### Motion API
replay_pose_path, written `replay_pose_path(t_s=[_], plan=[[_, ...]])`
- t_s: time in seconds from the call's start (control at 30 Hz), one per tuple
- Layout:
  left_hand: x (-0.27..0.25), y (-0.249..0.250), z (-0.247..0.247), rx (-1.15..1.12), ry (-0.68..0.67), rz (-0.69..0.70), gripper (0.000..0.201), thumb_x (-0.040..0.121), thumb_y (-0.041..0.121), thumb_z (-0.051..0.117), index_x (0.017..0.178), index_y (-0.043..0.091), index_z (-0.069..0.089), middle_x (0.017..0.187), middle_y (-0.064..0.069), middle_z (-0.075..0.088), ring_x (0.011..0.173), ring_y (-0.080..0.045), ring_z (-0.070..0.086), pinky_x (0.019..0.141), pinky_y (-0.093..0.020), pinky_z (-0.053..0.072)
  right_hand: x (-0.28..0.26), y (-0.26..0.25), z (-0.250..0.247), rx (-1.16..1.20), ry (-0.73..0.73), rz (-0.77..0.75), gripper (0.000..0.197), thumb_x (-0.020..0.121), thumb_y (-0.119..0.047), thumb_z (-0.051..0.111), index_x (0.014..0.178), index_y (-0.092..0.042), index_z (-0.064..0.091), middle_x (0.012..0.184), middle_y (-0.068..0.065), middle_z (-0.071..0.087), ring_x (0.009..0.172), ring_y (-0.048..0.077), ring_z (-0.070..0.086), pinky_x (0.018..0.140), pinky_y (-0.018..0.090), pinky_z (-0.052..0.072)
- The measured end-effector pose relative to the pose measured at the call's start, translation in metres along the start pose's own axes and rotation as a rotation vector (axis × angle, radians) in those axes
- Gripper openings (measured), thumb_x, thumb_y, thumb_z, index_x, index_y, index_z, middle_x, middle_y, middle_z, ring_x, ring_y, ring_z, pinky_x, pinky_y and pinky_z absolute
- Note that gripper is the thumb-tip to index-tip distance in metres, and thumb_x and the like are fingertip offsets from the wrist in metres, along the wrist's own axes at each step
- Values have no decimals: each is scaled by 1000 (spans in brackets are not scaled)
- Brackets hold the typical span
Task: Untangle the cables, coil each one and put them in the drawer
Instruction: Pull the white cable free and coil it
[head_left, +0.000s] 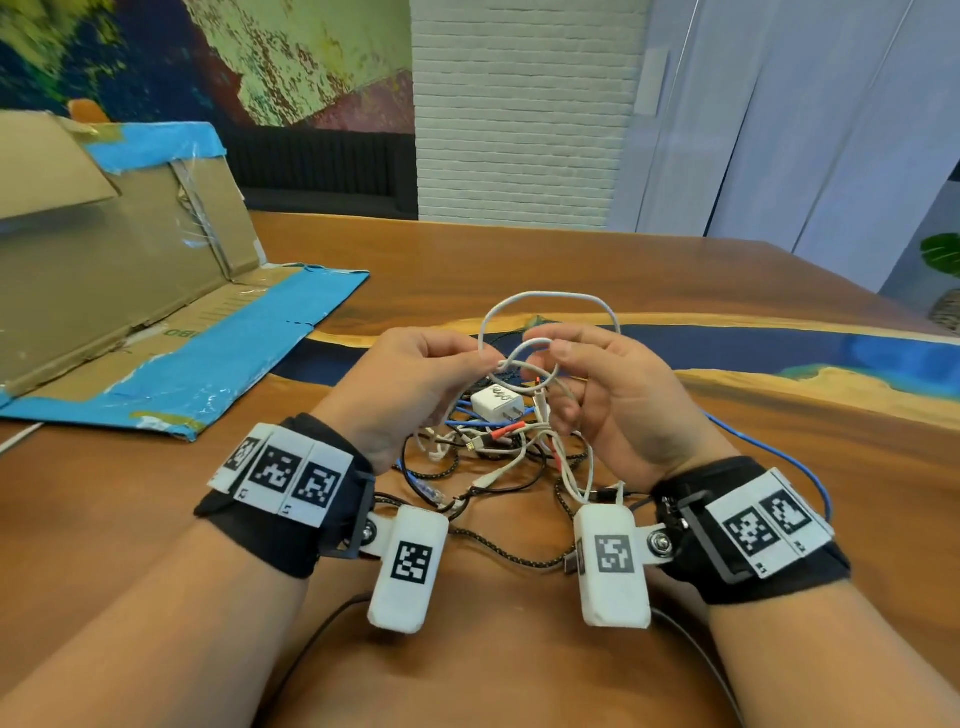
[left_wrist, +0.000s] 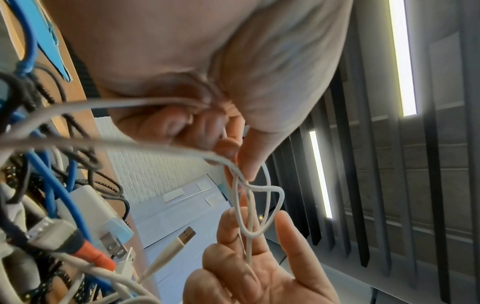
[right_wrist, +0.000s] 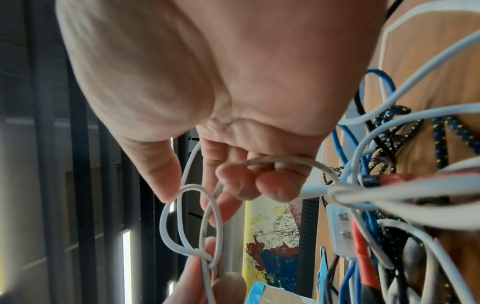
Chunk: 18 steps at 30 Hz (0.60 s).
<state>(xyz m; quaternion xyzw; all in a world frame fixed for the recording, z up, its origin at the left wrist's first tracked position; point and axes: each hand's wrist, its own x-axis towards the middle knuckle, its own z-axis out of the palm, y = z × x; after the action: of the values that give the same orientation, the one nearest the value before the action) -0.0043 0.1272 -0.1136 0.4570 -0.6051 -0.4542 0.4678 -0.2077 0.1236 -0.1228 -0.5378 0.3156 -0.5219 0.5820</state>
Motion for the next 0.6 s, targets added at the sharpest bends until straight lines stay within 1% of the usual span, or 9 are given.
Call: replay_pose_path(t_s=[0.07,0.17,0.23,0.3,0.33,0.4,0.47,0.53,0.6], plan=[[1,0,1,-42,33,3,17,97,23,66,90,12,77,60,2,55,50,-12,43,46,-23,32,-1,-3,-1,-22,17,-7,24,94,-16,65,115,-7,73,79,6,66,51,12,36,49,25,33],[5,0,-5,-85,136,27,18,99,19,61,88,15,75,70,0,63,59,-12,55,49,-22,43,-2,-7,-2,-32,21,-6,40,85,-39,70,111,-11,77,69,-2,47,53,10,25,50,25,26],[9,-2,-10,-122,237,44,20,100,19,60,86,18,74,74,-1,68,73,-16,64,64,-29,52,-2,-8,-3,-29,61,4,45,82,-49,66,106,-12,79,67,-2,35,54,12,21,52,28,23],[13,-3,-13,-169,328,56,18,101,18,59,89,19,72,76,-1,71,84,-18,70,80,-35,55,-1,-7,-4,-77,118,-17,40,81,-47,67,97,-13,81,62,-2,28,54,15,19,53,32,21],[14,-3,-15,-220,364,60,17,102,17,58,92,17,70,74,0,70,84,-18,72,84,-36,56,-2,-6,-6,-113,147,-31,36,79,-45,70,92,-13,81,59,-1,27,53,16,20,53,34,21],[15,1,-21,-375,423,74,13,103,15,55,95,13,65,72,0,61,72,-17,72,81,-34,59,-1,-6,-12,-182,198,-46,29,79,-40,73,85,-13,80,52,-2,31,50,18,23,54,35,24],[14,7,-29,-455,460,86,11,103,15,57,96,14,66,74,0,57,60,-15,66,75,-32,58,0,-8,-19,-224,237,-67,17,89,-26,73,86,-11,79,50,-4,43,50,18,31,55,35,33],[12,10,-34,-422,447,100,12,102,14,58,99,16,70,77,0,60,60,-14,62,71,-30,58,2,-9,-23,-259,248,-97,12,93,-9,69,97,-14,79,64,0,56,57,17,46,62,35,44],[7,15,-27,-367,389,118,15,101,12,59,104,15,73,82,-1,67,64,-14,64,70,-29,59,3,-10,-22,-294,225,-99,35,90,-1,70,117,-24,74,88,2,64,76,14,62,68,34,51]])
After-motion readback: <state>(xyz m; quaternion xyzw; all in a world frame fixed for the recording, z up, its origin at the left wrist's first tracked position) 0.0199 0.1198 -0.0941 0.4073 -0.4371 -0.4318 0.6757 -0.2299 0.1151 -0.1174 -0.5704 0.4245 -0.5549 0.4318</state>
